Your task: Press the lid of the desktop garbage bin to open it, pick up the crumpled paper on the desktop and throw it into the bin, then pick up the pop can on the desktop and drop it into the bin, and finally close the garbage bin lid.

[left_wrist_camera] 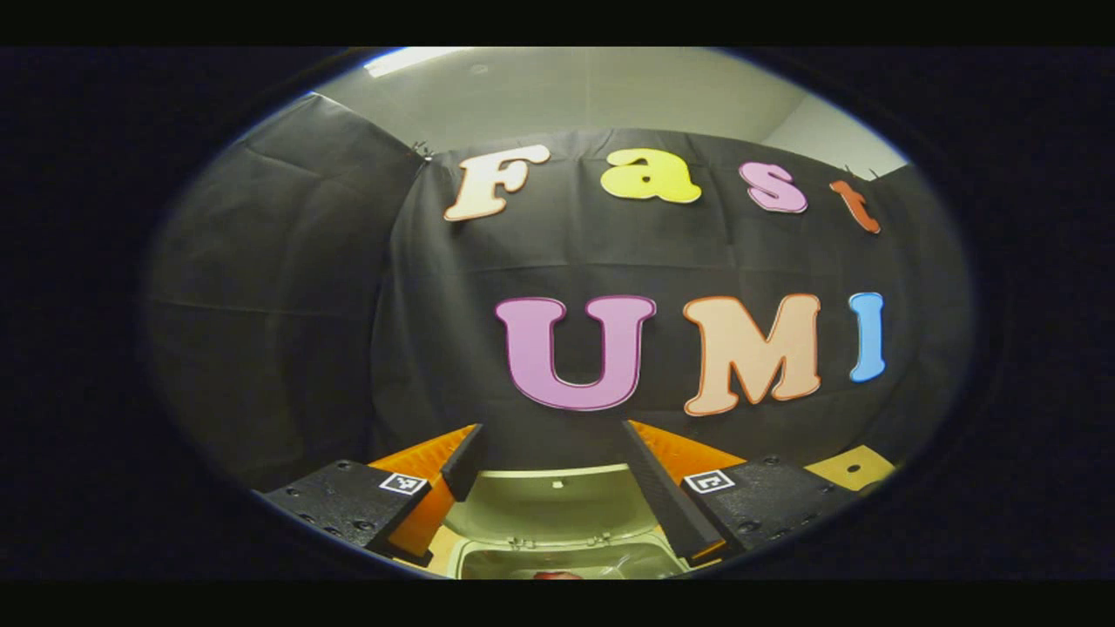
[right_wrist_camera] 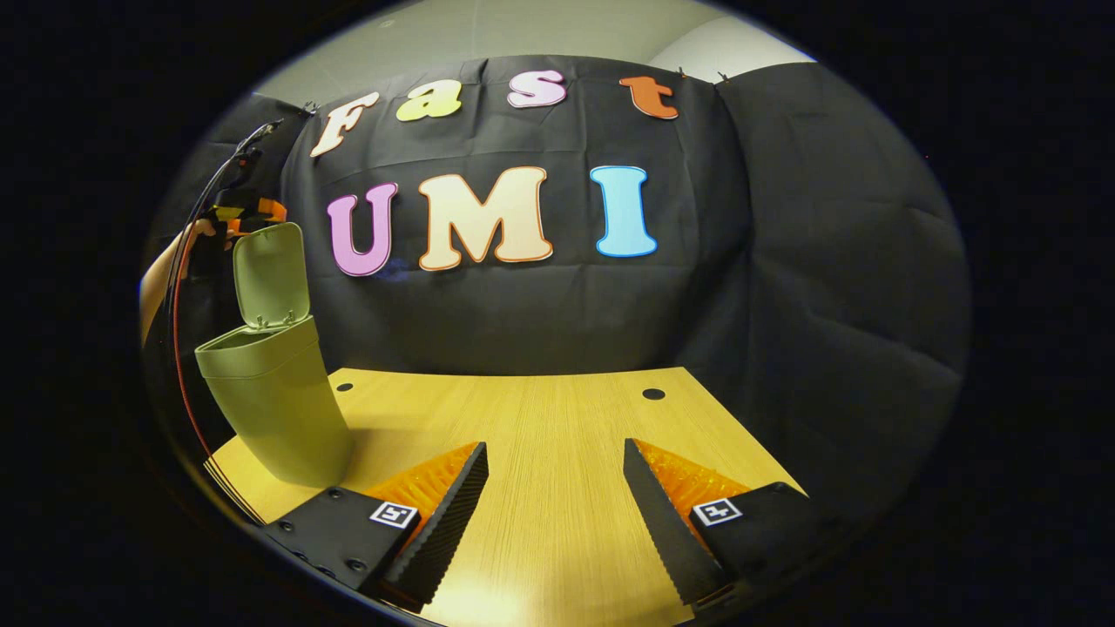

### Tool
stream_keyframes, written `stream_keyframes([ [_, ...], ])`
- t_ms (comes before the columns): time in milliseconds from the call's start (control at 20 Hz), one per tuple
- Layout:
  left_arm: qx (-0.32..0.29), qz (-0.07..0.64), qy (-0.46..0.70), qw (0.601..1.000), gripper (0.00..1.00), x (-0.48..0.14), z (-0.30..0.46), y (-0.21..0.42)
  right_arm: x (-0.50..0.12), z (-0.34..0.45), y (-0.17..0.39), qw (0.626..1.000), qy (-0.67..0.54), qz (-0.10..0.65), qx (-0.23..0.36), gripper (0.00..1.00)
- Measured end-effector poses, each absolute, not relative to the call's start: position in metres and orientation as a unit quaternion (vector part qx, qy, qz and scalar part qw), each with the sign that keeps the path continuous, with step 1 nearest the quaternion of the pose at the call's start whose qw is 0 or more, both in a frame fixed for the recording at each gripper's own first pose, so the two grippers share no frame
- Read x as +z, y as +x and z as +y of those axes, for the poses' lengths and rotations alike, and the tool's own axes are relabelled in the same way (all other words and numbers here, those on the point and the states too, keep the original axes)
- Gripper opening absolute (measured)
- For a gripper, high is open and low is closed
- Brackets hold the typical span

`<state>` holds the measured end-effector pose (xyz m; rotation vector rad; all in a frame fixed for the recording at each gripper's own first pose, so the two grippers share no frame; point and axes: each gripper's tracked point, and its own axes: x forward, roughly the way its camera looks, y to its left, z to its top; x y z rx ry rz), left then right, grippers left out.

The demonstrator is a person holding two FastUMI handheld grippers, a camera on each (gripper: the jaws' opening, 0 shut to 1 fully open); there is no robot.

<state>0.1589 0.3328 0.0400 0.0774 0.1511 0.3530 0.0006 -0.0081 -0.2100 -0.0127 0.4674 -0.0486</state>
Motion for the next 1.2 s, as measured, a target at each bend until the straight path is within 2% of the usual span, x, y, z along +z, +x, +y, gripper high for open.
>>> stream_keyframes([
  [100,0.172,0.067,0.04,0.982,0.93,0.047,0.33,0.159,-0.21,-0.004,0.002,0.972,-0.008,0.232,-0.021,0.98],
  [200,0.172,0.067,0.037,0.982,0.9,0.044,0.327,0.151,-0.21,0.0,0.004,0.973,-0.012,0.232,-0.011,1.0],
  [550,0.174,0.074,0.033,0.981,0.94,0.036,0.308,0.112,-0.208,0.012,0.029,0.971,-0.021,0.232,0.046,0.98],
  [800,0.179,0.082,0.036,0.98,0.92,0.024,0.294,0.087,-0.214,0.024,0.038,0.967,-0.028,0.237,0.088,0.98],
  [1200,0.19,0.102,0.021,0.976,0.94,-0.001,0.282,0.049,-0.215,0.036,0.034,0.96,-0.042,0.247,0.123,0.98],
])
